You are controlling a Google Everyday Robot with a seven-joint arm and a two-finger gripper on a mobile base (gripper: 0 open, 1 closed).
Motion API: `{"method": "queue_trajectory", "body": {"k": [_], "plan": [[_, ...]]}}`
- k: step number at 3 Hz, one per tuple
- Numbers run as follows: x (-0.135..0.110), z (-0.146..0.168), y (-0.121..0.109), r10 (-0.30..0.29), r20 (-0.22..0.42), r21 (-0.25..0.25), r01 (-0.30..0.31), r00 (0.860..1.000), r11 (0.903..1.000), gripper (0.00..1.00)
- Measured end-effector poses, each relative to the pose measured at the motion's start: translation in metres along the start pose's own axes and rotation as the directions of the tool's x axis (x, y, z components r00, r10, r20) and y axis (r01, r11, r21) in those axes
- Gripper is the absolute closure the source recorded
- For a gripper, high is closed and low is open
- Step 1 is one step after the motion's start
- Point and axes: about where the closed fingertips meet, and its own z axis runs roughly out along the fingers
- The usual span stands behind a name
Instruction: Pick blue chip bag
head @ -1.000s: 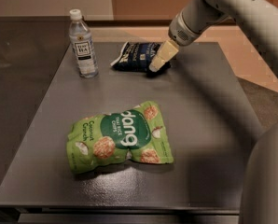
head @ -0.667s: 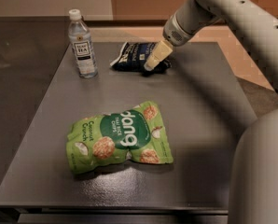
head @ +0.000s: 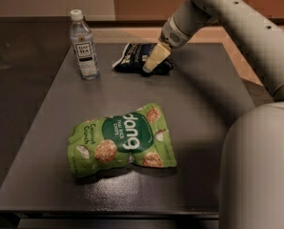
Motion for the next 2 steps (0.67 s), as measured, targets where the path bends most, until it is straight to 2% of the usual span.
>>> {"method": "queue_trajectory", "body": {"k": [1,2], "plan": [[0.003,0.003,0.006,0.000,-0.030,-0.036,-0.001,1.000,0.9994,0.41],[0.002,-0.008,0.014,-0.007,-0.021,-0.053,0.006,1.000,0.9986,0.64]]}}
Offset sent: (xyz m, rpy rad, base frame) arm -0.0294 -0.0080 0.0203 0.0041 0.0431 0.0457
